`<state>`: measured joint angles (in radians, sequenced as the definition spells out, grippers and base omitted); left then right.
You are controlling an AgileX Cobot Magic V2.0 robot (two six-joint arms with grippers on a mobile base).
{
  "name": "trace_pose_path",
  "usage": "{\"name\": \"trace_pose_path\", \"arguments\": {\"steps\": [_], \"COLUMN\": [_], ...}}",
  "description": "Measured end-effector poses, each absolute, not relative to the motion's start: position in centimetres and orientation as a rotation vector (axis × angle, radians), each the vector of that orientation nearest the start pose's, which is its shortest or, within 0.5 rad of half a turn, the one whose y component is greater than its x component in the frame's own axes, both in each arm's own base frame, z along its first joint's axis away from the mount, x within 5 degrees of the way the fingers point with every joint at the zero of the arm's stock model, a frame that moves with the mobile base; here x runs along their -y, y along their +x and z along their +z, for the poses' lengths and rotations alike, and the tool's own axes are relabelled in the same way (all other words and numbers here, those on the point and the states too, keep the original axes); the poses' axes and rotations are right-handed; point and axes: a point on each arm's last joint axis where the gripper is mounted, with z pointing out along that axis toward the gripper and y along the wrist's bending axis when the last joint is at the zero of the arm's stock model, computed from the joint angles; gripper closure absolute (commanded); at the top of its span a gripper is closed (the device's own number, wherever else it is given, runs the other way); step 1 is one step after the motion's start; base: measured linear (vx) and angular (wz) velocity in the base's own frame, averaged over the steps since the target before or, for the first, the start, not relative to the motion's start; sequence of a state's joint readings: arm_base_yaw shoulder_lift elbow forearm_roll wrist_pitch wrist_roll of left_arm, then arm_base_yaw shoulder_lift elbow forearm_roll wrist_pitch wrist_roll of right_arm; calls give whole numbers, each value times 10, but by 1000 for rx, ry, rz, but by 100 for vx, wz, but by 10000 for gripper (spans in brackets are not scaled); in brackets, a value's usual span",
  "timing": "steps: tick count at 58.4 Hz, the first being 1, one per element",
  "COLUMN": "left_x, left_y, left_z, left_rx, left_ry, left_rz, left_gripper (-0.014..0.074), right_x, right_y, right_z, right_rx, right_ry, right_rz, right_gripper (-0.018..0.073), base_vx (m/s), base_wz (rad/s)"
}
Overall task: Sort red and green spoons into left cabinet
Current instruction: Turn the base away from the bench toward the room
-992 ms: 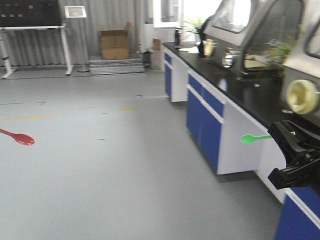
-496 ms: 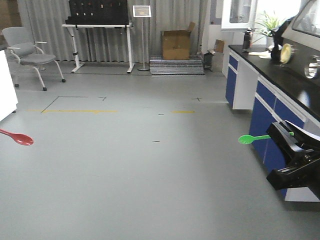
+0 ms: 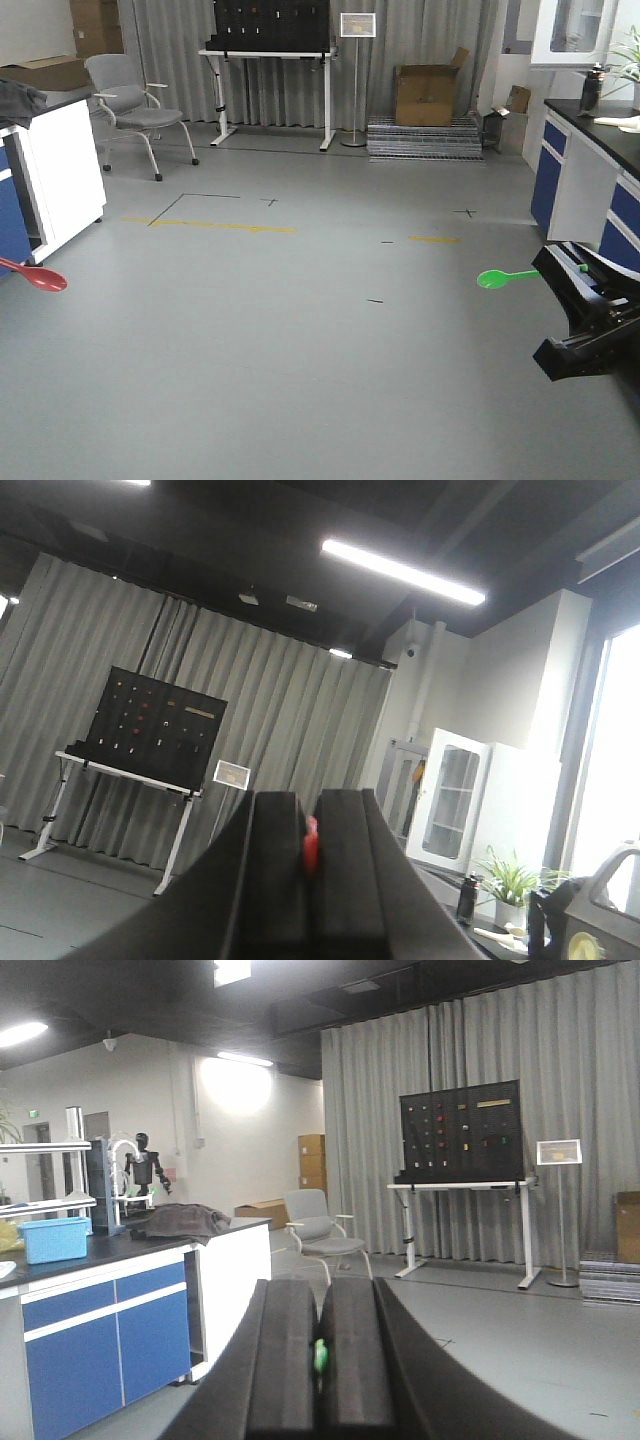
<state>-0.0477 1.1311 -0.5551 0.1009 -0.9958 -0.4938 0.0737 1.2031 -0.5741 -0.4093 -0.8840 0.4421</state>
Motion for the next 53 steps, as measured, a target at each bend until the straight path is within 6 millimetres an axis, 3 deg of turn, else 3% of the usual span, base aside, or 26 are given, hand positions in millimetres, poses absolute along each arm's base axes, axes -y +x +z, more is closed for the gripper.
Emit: {"name": "trace_pose_path", "arguments": {"steps": [53], "left_x": [18], "left_y": [225], "left_z": [340], "left_rx": [-1072], "left_ry": [-133], "left_rz": [-484], "left_gripper": [540], "right_x": [-46], "right_y": [241], "right_z": [315], "right_rx": [-1280], "right_ry": [-207], "right_rz": [411], "right_gripper": [479], "base_vx": [36], "base_wz": [1]}}
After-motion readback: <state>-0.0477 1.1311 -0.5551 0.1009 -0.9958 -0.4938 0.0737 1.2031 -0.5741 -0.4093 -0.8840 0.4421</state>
